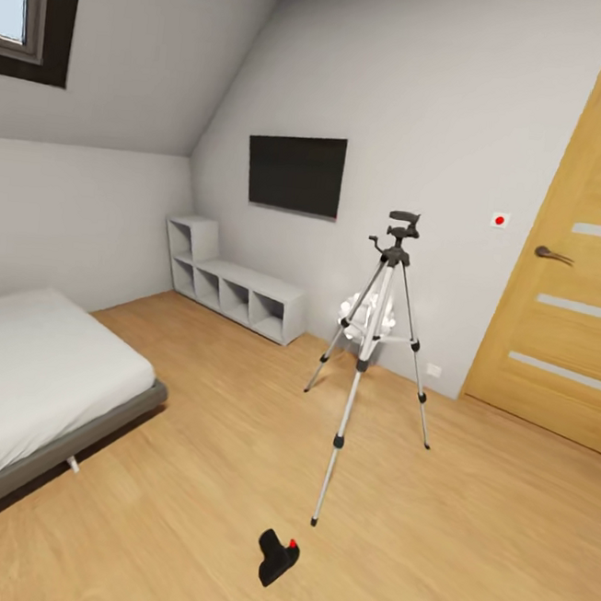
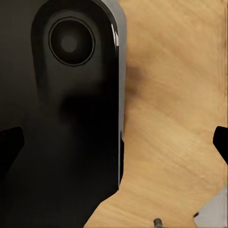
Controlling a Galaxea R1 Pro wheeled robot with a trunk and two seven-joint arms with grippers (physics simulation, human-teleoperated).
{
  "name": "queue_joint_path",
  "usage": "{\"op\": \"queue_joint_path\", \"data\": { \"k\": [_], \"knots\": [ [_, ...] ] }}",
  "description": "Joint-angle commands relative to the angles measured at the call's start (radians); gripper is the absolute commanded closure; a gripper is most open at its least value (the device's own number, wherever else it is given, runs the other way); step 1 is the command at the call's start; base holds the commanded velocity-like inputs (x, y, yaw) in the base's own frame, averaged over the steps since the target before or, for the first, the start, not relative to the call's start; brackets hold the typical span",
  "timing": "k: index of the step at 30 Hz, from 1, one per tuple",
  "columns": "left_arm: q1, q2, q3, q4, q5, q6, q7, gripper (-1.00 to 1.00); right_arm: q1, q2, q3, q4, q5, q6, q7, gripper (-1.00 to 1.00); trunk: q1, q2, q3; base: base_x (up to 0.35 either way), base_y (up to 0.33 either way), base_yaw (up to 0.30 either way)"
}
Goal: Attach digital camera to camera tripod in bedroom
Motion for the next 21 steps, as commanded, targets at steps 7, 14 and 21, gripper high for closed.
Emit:
{"op": "queue_joint_path", "data": {
  "k": [7,14,21],
  "knots": [
    [0.0,0.0,0.0,-0.002,0.001,0.006,0.0,-1.0,0.001,0.001,0.0,-0.002,0.0,-0.001,0.001,-1.0,0.0,0.0,-0.004,0.103,-0.272,0.275],
    [0.0,0.0,0.001,-0.002,0.001,0.006,0.0,-1.0,0.001,0.001,0.0,-0.002,0.0,-0.001,0.001,-1.0,0.0,0.0,-0.008,0.084,-0.294,0.275],
    [0.0,0.001,0.001,-0.002,0.001,0.006,0.0,-1.0,0.001,0.001,0.0,-0.002,0.0,-0.001,0.001,-1.0,0.0,0.0,-0.012,0.083,-0.298,0.275]
  ]
}}
